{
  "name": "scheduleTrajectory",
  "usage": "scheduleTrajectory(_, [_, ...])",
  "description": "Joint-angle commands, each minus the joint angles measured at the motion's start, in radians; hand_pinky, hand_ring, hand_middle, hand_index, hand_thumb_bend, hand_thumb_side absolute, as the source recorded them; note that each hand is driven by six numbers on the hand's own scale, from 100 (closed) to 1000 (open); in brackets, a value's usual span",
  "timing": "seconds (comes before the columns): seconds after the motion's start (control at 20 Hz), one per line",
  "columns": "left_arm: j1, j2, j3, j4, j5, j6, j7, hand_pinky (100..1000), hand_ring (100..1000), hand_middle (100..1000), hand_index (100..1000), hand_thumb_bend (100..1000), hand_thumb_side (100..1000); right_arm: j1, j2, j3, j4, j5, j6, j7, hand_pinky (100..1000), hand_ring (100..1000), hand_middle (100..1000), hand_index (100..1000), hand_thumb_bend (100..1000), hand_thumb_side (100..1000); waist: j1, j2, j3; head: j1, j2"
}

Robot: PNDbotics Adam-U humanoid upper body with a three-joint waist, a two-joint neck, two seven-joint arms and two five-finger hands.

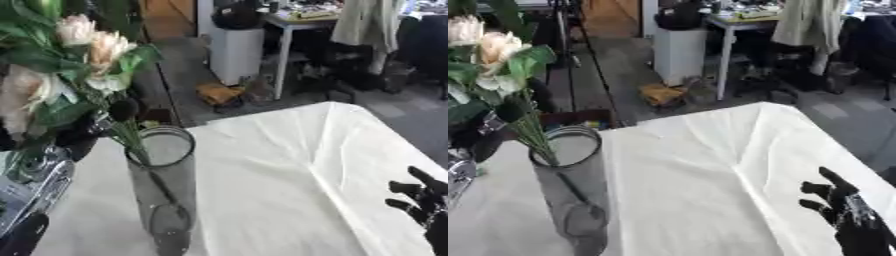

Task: Arrange flowers into the vase.

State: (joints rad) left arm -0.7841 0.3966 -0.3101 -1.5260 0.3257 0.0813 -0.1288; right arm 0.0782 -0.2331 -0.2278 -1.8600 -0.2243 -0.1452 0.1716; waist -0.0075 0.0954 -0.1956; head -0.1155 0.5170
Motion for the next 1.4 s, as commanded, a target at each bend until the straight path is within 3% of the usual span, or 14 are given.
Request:
scheduleTrajectory(0.05, [-0.029, 0.027, 0.016, -0.016, -0.050, 0.011, -0.040, 677, 578, 559, 595, 1000, 522, -0.009, -0.012, -0.004, -0.010, 0.002, -0.002, 0.004, 773, 893, 658, 959, 100, 1000, -0.003, -0.011, 0.002, -0.001, -0.007])
scheduleTrajectory(0.4, [-0.033, 0.039, 0.037, -0.019, -0.168, -0.007, -0.107, 735, 677, 639, 697, 1000, 563, -0.009, -0.012, -0.005, -0.009, 0.002, -0.001, 0.004, 773, 893, 658, 958, 100, 1000, -0.002, -0.012, 0.000, -0.003, -0.010])
scheduleTrajectory(1.4, [-0.016, 0.035, 0.043, 0.037, -0.477, -0.076, -0.262, 784, 762, 742, 784, 1000, 621, -0.009, -0.011, -0.006, -0.008, 0.003, -0.001, 0.007, 773, 892, 657, 957, 100, 1000, 0.000, -0.012, -0.004, -0.003, -0.010])
